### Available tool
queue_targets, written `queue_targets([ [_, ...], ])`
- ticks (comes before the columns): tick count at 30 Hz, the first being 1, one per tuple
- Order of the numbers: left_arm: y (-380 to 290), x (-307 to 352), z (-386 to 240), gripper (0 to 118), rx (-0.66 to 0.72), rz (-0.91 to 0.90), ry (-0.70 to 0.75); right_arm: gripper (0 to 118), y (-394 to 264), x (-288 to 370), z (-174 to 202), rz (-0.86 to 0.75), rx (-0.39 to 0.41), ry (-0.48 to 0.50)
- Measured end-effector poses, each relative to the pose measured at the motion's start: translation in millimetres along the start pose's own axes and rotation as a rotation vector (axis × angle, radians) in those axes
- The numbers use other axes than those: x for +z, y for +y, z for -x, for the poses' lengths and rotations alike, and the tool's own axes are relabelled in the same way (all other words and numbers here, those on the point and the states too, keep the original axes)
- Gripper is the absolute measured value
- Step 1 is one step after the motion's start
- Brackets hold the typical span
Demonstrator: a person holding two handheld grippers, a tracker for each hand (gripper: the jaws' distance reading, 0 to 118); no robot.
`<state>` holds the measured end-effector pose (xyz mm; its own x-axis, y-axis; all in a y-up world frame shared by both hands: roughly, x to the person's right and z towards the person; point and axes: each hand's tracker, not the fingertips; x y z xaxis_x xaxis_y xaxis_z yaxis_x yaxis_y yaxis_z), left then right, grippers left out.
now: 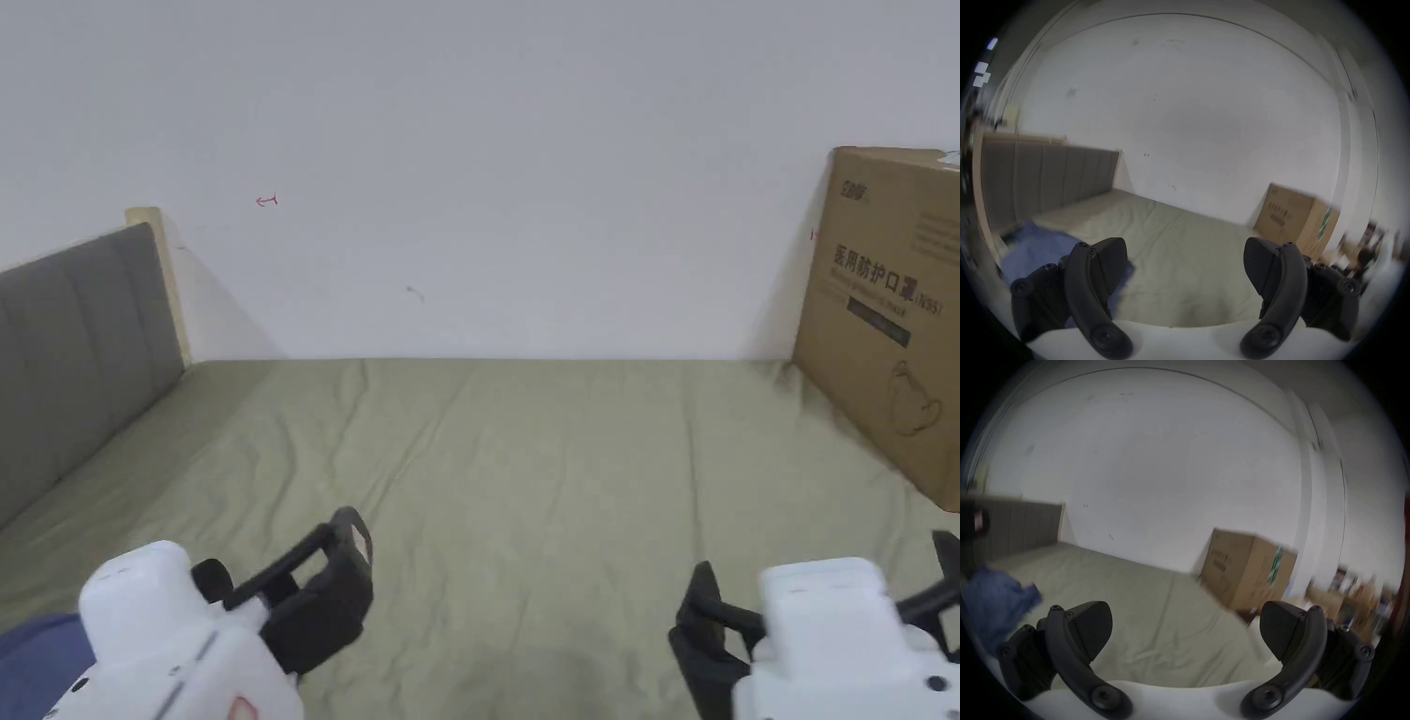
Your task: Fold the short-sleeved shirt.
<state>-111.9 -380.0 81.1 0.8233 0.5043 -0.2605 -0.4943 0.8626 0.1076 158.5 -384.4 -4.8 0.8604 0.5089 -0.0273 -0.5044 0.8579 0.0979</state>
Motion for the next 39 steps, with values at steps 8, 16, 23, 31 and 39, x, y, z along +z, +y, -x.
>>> queue_targets([
  [8,-41,-23,70,102,0.612,0.184,0.037,118,-11,12,74,-0.035,0.483,0.161],
  [16,-6,-21,8,102,-0.088,0.093,0.142,118,8,-12,-1,0.160,-0.458,0.284],
  [23,-14,-6,-42,103,-0.661,-0.005,0.120,118,-31,-15,-34,0.248,-0.636,0.218],
  [31,-12,-4,-34,99,-0.569,0.020,0.103,118,-17,-8,-31,0.169,-0.518,0.161],
  [39,-10,-2,-28,3,-0.512,0.029,0.096,8,-13,-3,-17,0.147,-0.481,0.137],
])
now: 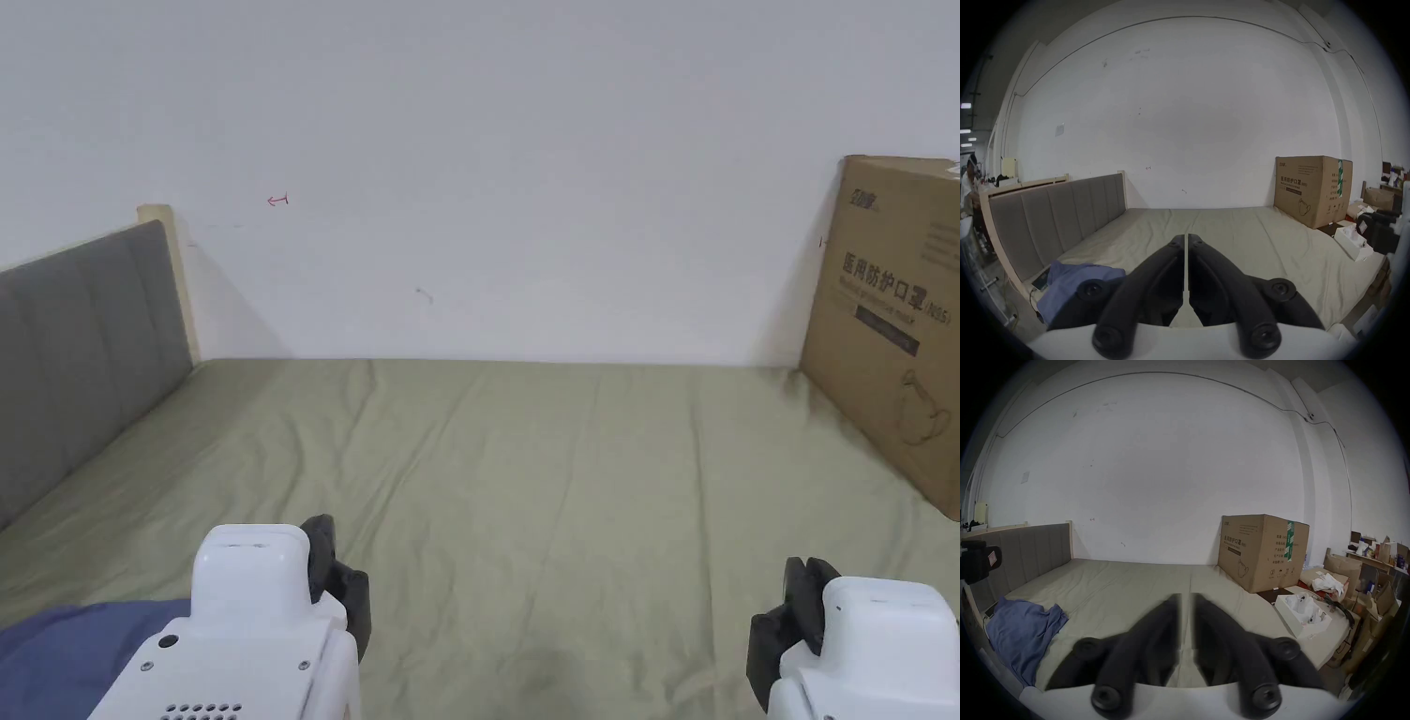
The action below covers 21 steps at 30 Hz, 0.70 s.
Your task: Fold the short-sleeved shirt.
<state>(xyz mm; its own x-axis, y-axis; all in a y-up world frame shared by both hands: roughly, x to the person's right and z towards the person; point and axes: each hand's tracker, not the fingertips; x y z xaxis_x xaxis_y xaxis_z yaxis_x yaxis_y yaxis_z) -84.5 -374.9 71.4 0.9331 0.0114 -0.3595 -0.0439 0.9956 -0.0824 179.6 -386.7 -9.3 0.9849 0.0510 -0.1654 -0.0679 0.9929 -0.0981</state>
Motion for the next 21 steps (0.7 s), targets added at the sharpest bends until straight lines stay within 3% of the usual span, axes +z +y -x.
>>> queue_targets([
  [5,1,-4,5,0,0.019,0.002,0.019,1,3,-2,7,0.002,0.016,0.003],
  [10,3,-3,18,0,0.031,0.010,0.049,0,10,-4,26,-0.004,0.031,0.079],
  [15,6,14,57,0,0.044,0.003,0.178,0,21,-11,69,-0.003,-0.041,0.290],
  [21,3,47,115,0,0.020,0.027,0.371,0,16,-8,160,0.017,0.009,0.582],
])
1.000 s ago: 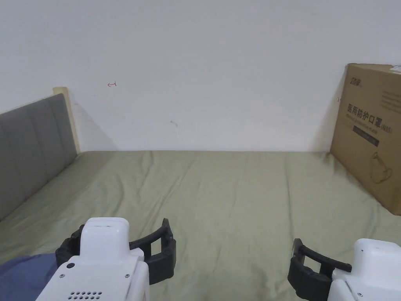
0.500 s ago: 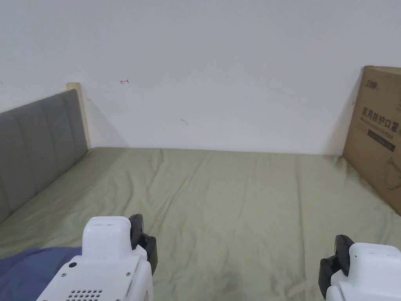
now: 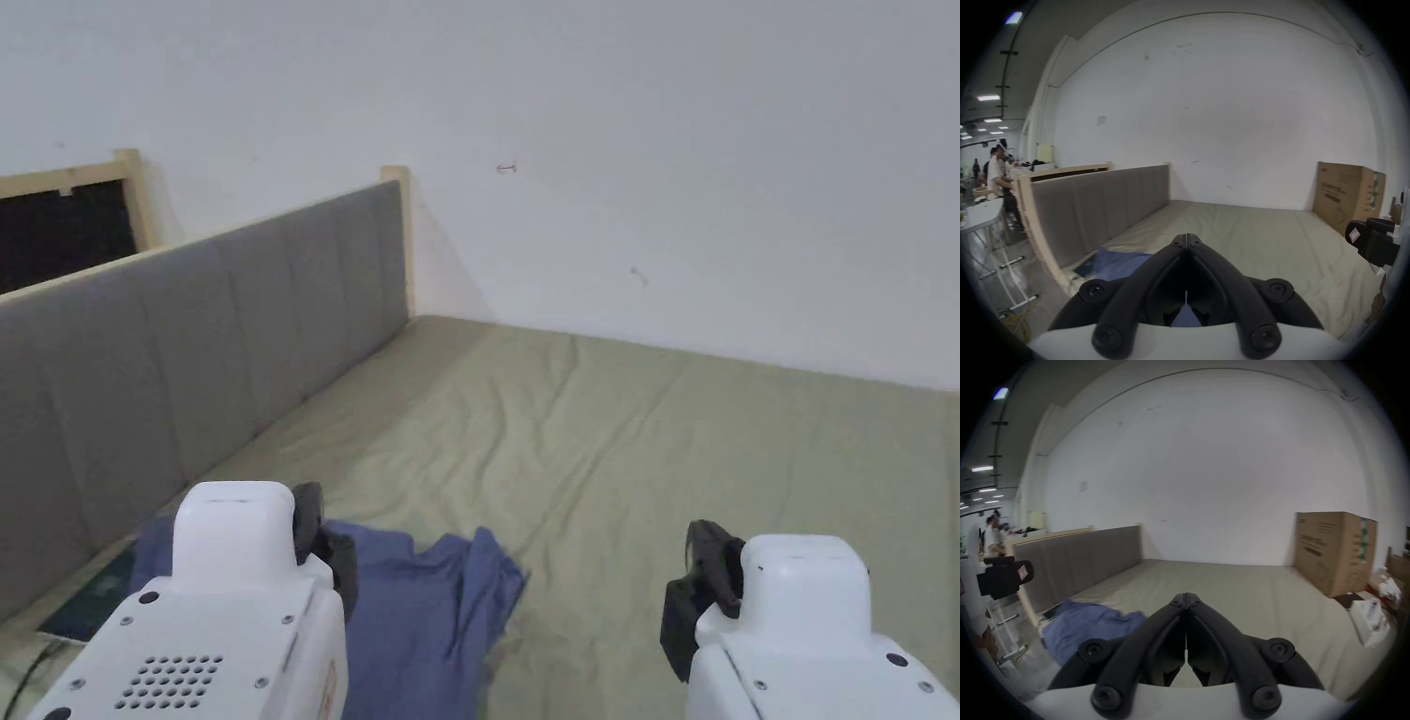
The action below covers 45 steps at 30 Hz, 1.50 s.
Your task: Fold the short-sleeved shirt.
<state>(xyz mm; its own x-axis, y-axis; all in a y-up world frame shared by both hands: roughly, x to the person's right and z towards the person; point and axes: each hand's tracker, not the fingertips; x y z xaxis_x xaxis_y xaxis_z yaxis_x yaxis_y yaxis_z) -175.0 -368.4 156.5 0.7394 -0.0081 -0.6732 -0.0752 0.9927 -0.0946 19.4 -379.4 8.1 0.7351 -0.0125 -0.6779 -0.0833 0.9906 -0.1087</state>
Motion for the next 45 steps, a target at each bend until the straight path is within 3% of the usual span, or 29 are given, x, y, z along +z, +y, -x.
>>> queue_targets([
  [4,-6,1,35,0,0.001,0.027,0.094,0,-8,-19,45,0.029,0.061,0.120],
  [7,-13,-10,49,0,0.007,0.061,0.120,0,-14,-27,60,0.052,0.075,0.157],
  [11,-38,-56,54,0,0.038,0.207,0.075,0,-23,-35,57,0.092,0.093,0.151],
  [16,-98,-157,53,0,0.121,0.514,-0.039,0,-38,-47,36,0.178,0.076,0.098],
  [17,-109,-174,50,9,0.115,0.550,-0.035,0,-41,-49,31,0.191,0.075,0.086],
  [18,-118,-188,48,44,0.132,0.568,-0.054,0,-45,-51,27,0.205,0.076,0.070],
  [20,-139,-218,38,94,0.137,0.636,-0.099,0,-52,-55,17,0.242,0.076,0.040],
  [21,-147,-231,33,110,0.118,0.673,-0.089,0,-56,-57,12,0.256,0.073,0.030],
  [22,-155,-243,26,113,0.063,0.714,-0.073,0,-60,-59,7,0.277,0.069,0.022],
  [26,-195,-282,8,112,-0.016,0.849,-0.072,0,-72,-66,-10,0.333,0.044,-0.015],
  [30,-196,-278,1,98,-0.022,0.866,-0.038,0,-79,-70,-20,0.369,0.027,-0.031],
  [32,-189,-275,-2,66,-0.055,0.830,-0.038,0,-84,-72,-22,0.382,0.017,-0.041],
  [34,-190,-278,-5,11,-0.097,0.821,0.003,0,-87,-72,-23,0.403,-0.013,-0.038],
  [35,-194,-281,-4,1,-0.125,0.836,0.047,0,-88,-71,-23,0.412,-0.029,-0.030],
  [39,-188,-281,5,1,-0.047,0.849,-0.004,0,-90,-61,-23,0.419,-0.011,-0.025],
  [43,-173,-281,32,1,0.224,0.877,-0.039,0,-86,-52,-36,0.412,-0.017,-0.048],
  [45,-164,-280,40,1,0.291,0.842,-0.045,0,-82,-46,-46,0.399,-0.036,-0.066],
])
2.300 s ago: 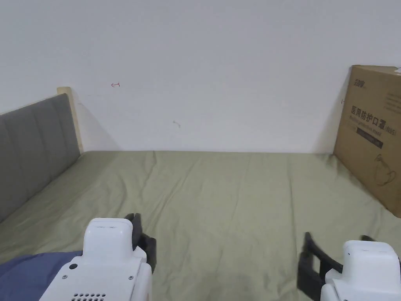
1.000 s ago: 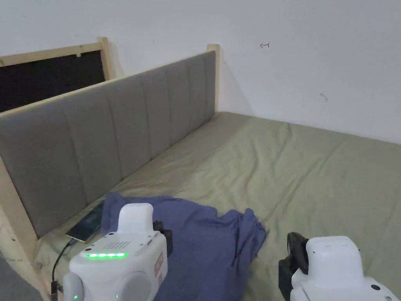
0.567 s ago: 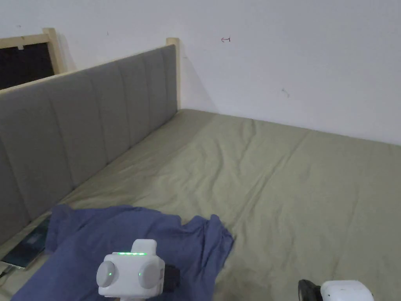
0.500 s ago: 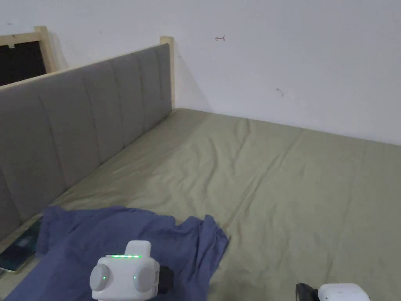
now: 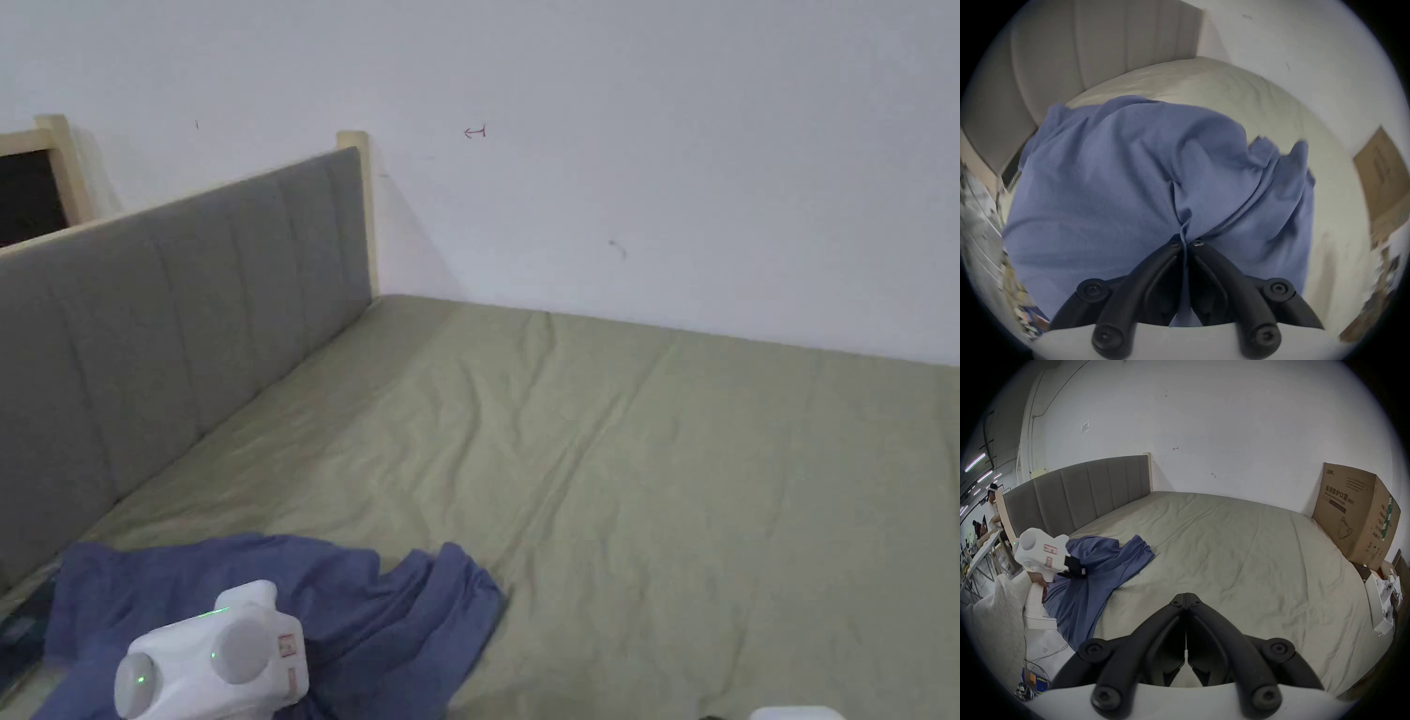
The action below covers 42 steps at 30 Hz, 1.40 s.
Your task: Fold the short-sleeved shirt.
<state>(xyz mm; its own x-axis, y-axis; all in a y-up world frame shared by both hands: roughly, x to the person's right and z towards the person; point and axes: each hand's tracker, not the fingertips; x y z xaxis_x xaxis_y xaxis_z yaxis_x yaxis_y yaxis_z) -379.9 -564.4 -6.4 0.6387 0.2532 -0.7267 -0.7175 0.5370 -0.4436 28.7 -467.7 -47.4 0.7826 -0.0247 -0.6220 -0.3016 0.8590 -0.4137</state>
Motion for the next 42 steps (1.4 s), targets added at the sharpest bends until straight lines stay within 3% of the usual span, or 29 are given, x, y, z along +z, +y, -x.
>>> queue_targets([
  [6,23,59,-53,0,-0.069,-0.116,-0.158,0,3,18,-35,-0.028,-0.047,-0.070],
  [11,32,99,-160,0,-0.239,-0.189,-0.316,0,4,42,-70,-0.064,-0.114,-0.137],
  [16,15,149,-289,0,-0.410,-0.212,-0.594,0,8,71,-112,-0.110,-0.156,-0.269],
  [20,-30,192,-378,0,-0.529,-0.177,-0.892,0,9,100,-151,-0.154,-0.209,-0.382],
  [22,-61,201,-410,0,-0.590,-0.149,-0.963,0,7,114,-168,-0.167,-0.227,-0.434],
  [25,-115,183,-452,0,-0.742,-0.106,-0.917,0,-2,128,-195,-0.163,-0.268,-0.498],
  [31,-226,65,-489,1,-0.917,0.189,-0.739,0,-38,138,-228,-0.092,-0.356,-0.552],
  [32,-239,52,-486,3,-0.901,0.254,-0.707,0,-43,138,-232,-0.073,-0.365,-0.556],
  [33,-247,40,-483,18,-0.893,0.289,-0.702,0,-48,136,-235,-0.058,-0.373,-0.561],
  [34,-251,32,-479,48,-0.886,0.332,-0.691,0,-52,134,-238,-0.046,-0.378,-0.558],
  [35,-252,27,-472,87,-0.887,0.354,-0.686,0,-55,132,-241,-0.031,-0.385,-0.557],
  [36,-250,27,-468,118,-0.883,0.327,-0.689,0,-56,129,-242,-0.021,-0.391,-0.559],
  [37,-241,32,-461,118,-0.856,0.298,-0.694,0,-58,125,-243,-0.017,-0.398,-0.553],
  [41,-187,55,-429,97,-0.757,0.198,-0.727,0,-54,115,-235,-0.007,-0.404,-0.510],
  [42,-173,62,-418,81,-0.730,0.172,-0.722,0,-53,113,-231,-0.007,-0.393,-0.504],
])
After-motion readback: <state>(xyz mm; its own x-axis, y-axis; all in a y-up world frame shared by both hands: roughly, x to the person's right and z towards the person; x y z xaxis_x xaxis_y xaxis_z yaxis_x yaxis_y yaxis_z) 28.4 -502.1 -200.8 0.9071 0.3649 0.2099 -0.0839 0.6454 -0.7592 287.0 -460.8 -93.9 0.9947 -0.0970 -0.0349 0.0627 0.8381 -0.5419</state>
